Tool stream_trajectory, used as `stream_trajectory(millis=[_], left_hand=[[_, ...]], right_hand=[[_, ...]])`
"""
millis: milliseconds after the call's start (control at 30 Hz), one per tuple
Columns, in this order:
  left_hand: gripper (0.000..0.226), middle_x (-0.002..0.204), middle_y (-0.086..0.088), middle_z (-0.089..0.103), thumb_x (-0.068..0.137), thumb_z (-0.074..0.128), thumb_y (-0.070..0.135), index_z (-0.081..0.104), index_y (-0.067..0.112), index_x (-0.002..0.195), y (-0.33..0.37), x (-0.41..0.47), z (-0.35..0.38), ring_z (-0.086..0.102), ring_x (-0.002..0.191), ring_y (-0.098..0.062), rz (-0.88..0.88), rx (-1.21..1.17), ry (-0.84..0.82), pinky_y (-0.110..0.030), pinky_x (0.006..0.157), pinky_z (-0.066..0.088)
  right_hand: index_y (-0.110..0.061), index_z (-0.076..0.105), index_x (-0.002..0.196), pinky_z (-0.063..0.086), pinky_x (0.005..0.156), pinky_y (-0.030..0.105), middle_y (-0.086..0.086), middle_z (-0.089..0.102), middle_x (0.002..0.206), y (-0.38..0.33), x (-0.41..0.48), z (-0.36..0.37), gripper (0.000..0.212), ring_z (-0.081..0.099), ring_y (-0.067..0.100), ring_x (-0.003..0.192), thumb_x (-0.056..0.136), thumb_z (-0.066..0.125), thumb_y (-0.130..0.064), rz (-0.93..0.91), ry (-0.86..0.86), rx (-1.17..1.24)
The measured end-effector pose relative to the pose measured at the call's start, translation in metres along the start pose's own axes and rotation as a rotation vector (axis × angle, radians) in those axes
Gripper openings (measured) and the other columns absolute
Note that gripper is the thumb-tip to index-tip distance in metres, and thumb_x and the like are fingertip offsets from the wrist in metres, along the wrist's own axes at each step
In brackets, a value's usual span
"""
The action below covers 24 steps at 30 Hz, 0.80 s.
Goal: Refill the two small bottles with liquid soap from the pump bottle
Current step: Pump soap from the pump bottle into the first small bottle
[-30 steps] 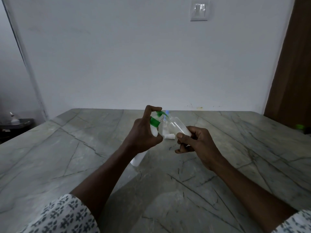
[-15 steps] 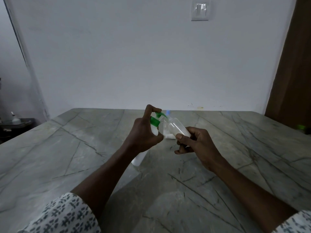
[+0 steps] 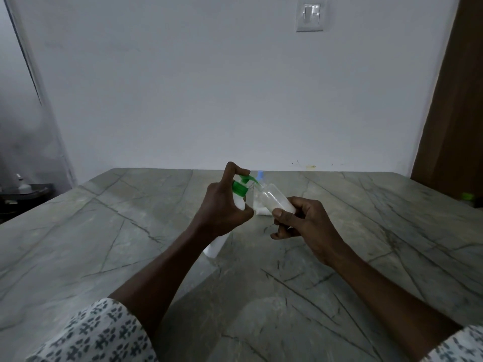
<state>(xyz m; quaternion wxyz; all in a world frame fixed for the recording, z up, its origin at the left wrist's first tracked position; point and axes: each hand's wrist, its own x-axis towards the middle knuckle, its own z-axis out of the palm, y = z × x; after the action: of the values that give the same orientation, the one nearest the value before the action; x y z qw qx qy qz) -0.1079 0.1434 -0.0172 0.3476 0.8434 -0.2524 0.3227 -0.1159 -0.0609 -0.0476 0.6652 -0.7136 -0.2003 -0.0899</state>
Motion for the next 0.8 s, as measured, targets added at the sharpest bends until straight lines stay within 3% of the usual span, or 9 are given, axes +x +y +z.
stream_trajectory(millis=[100, 267, 500, 667, 800], left_hand=[[0.071, 0.096, 0.011, 0.058, 0.066, 0.083, 0.007, 0.042, 0.013, 0.124, 0.0007, 0.0000, 0.0004, 0.061, 0.072, 0.003, 0.003, -0.004, -0.002, -0.002, 0.064, 0.045], [0.079, 0.086, 0.022, 0.056, 0.067, 0.079, 0.003, 0.039, 0.016, 0.134, 0.0021, -0.0019, 0.0001, 0.060, 0.076, 0.009, 0.010, -0.029, -0.031, -0.002, 0.062, 0.042], [0.077, 0.080, 0.019, 0.058, 0.066, 0.079, 0.003, 0.041, 0.015, 0.132, 0.0014, -0.0012, -0.0002, 0.060, 0.071, 0.004, 0.012, -0.024, -0.020, -0.004, 0.061, 0.043], [0.069, 0.090, 0.013, 0.061, 0.065, 0.083, 0.007, 0.042, 0.013, 0.121, 0.0015, -0.0006, 0.0000, 0.061, 0.069, 0.000, -0.005, -0.012, 0.003, -0.004, 0.061, 0.044], [0.073, 0.097, 0.008, 0.061, 0.066, 0.082, 0.008, 0.041, 0.015, 0.126, 0.0026, -0.0004, 0.0007, 0.061, 0.071, -0.002, -0.002, -0.020, -0.007, -0.005, 0.063, 0.045]], right_hand=[[0.004, 0.063, 0.114, 0.059, 0.072, 0.055, 0.017, 0.068, 0.080, 0.0013, 0.0008, 0.0007, 0.035, 0.065, 0.023, 0.058, 0.085, 0.071, -0.014, 0.003, 0.003, 0.000], [0.004, 0.065, 0.110, 0.059, 0.071, 0.056, 0.022, 0.066, 0.080, -0.0002, 0.0015, -0.0001, 0.030, 0.063, 0.024, 0.058, 0.086, 0.070, -0.014, -0.002, 0.003, 0.044], [0.004, 0.064, 0.110, 0.059, 0.071, 0.056, 0.022, 0.066, 0.081, 0.0020, 0.0023, 0.0001, 0.031, 0.064, 0.023, 0.058, 0.085, 0.071, -0.012, -0.019, 0.002, 0.035], [0.005, 0.065, 0.109, 0.059, 0.072, 0.056, 0.016, 0.067, 0.079, 0.0029, 0.0016, 0.0000, 0.032, 0.066, 0.022, 0.058, 0.083, 0.073, -0.013, -0.018, -0.003, 0.023], [0.004, 0.065, 0.107, 0.059, 0.072, 0.056, 0.013, 0.069, 0.079, 0.0014, 0.0013, 0.0006, 0.031, 0.067, 0.022, 0.057, 0.083, 0.073, -0.013, -0.018, 0.005, 0.019]])
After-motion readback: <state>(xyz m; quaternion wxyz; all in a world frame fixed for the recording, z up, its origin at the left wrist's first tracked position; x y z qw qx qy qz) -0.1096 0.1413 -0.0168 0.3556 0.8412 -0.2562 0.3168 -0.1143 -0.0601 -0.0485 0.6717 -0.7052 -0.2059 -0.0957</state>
